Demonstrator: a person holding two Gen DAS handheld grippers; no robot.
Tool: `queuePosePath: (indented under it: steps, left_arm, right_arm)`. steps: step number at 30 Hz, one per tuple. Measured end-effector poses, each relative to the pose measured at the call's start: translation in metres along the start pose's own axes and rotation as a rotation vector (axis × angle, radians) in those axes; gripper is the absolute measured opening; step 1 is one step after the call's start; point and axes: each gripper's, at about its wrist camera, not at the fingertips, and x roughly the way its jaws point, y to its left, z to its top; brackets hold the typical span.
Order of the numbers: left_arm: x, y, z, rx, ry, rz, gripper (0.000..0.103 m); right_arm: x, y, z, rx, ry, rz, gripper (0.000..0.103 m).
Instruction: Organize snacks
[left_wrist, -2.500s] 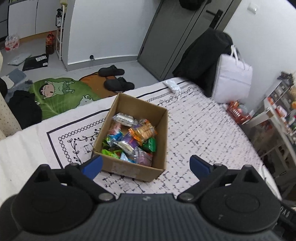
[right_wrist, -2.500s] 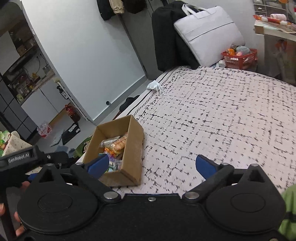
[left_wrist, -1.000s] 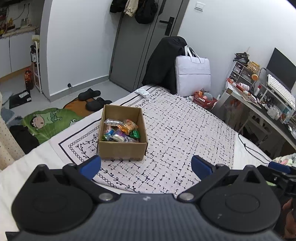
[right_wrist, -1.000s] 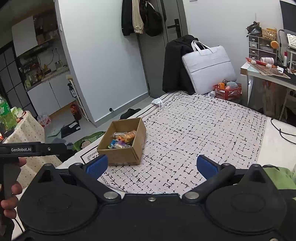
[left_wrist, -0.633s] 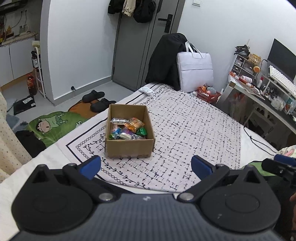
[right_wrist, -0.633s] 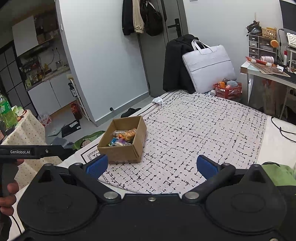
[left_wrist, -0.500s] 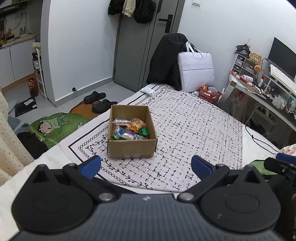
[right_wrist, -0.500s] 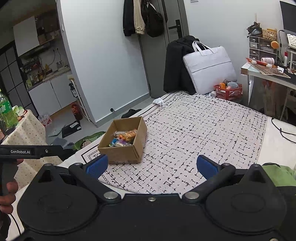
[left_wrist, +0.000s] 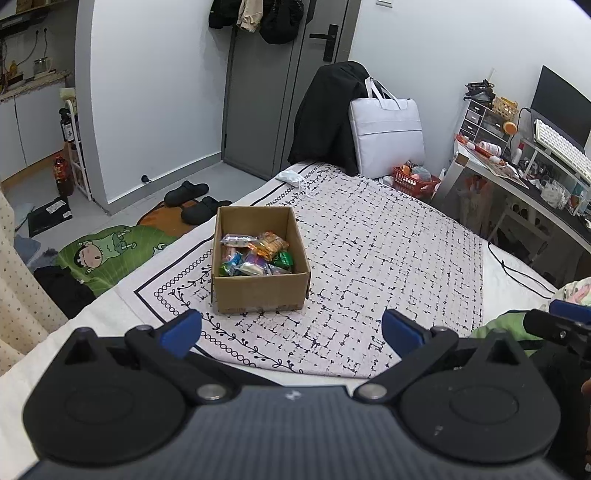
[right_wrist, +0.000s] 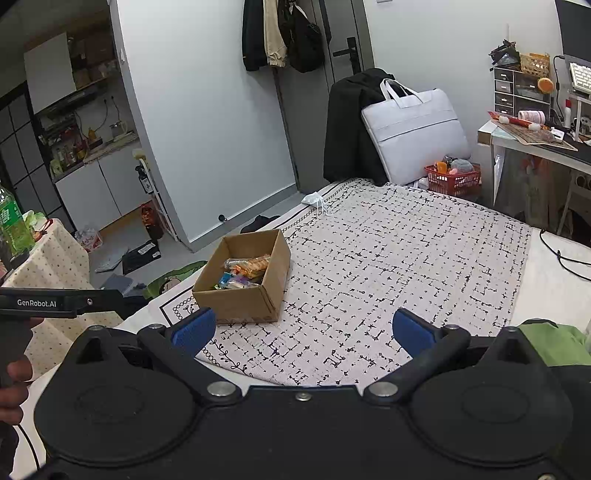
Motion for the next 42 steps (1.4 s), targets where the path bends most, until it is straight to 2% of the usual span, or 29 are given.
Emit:
queuePosePath:
  steps: [42]
  left_arm:
    - [-0.010,-0.011,-0.004,0.033,-0.010,-0.030,0.103]
  right_arm:
    - [-0.001,-0.006,-0.007,0.018,-0.008,-0.006,0.103]
